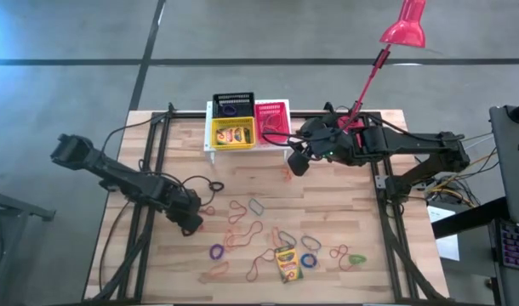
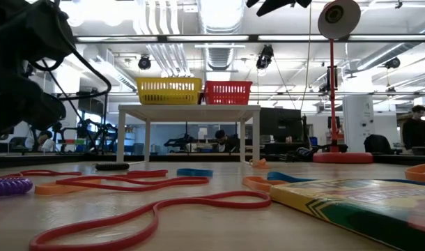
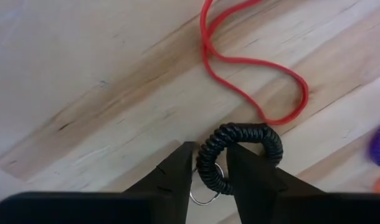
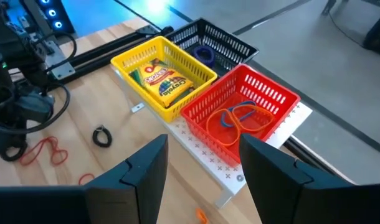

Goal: Pick & Place Office Desk Supplies
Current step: Put the black spring keychain into the black basket on the shelf

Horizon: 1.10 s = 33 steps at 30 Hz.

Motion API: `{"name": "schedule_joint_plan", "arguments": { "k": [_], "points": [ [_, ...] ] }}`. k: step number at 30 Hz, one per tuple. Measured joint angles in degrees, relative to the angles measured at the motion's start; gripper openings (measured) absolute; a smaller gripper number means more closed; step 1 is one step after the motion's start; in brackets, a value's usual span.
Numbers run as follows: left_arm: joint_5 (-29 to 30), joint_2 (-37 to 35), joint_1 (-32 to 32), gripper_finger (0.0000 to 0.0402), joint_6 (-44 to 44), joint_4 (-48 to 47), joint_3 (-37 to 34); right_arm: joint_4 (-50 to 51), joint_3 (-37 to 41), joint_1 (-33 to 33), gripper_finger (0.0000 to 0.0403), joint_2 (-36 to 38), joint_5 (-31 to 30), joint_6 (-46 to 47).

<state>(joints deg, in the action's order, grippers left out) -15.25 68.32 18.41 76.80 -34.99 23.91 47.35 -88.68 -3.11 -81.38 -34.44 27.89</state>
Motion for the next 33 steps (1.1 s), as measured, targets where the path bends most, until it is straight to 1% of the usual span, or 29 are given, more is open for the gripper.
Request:
{"name": "schedule_joint_plan", "arguments": {
  "k": [1, 4, 5, 9, 11, 13, 15, 17, 20, 22, 23, 26, 29, 31, 33],
  "points": [
    [0.0, 0.1, 0.0, 0.0091, -0.5, -0.2, 0.1, 0.0, 0.0, 0.0, 0.0191, 0.0, -0.2, 0.0],
    [0.3, -0.2, 0.0, 0.0033, -2.7, -1.4, 0.7, 0.0, 0.0, 0.0, 0.0191, 0.1, -0.3, -0.3],
    [0.5, -0.5, 0.0, 0.0019, -3.5, -2.3, 1.2, 0.0, 0.0, 0.0, 0.0191, 0.4, -0.2, -0.6],
    [-1.3, -3.3, 0.1, 0.001, -5.2, -9.8, 6.7, 0.8, 0.0, 0.0, 0.0191, 1.6, -0.2, -0.9],
    [-2.2, -5.2, 0.1, 0.0008, -6.8, -14.8, 11.0, 0.8, 0.0, 0.0, 0.0191, 2.3, -0.2, -0.9],
    [-2.3, -6.9, -0.1, 0.0006, -8.6, -18.6, 16.9, 0.8, 0.1, 0.0, 0.0191, 2.6, -0.2, -1.2],
    [-0.4, -7.8, -1.0, 0.0005, -10.6, -21.9, 23.4, 0.7, 0.1, 0.0, 0.0192, 3.0, -0.2, -1.4],
    [3.9, -7.9, -3.0, 0.0004, -13.7, -23.4, 30.0, 0.2, 0.2, 0.1, 0.0192, 3.0, -0.3, -1.5],
    [12.5, -6.5, -9.5, 0.0004, -20.2, -22.6, 39.2, -0.7, 0.2, 0.1, 0.0191, 2.6, -1.6, -1.6],
    [16.4, -4.2, -15.7, 0.0004, -26.8, -20.5, 44.6, -1.6, 0.2, 0.2, 0.0192, 2.2, -2.8, -2.0],
    [17.2, -3.0, -19.3, 0.0004, -31.0, -19.3, 47.0, -2.2, 0.2, 0.2, 0.0192, 2.1, -3.1, -2.1],
    [17.2, 2.0, -30.2, 0.0003, -43.4, -17.2, 54.2, -4.5, 0.2, 0.2, 0.0192, 2.2, -3.5, -3.0],
    [17.2, 8.5, -40.2, 0.0003, -54.9, -17.3, 61.3, -6.4, 0.2, 0.1, 0.0192, 2.8, -4.2, -3.6],
    [17.3, 13.1, -45.8, 0.0003, -60.9, -17.2, 65.6, -7.3, 0.2, 0.1, 0.0192, 3.5, -4.2, -3.5],
    [17.4, 17.9, -50.4, 0.0003, -65.0, -17.1, 69.4, -7.7, 0.2, 0.1, 0.0192, 4.3, -4.3, -2.9]
  ]
}}
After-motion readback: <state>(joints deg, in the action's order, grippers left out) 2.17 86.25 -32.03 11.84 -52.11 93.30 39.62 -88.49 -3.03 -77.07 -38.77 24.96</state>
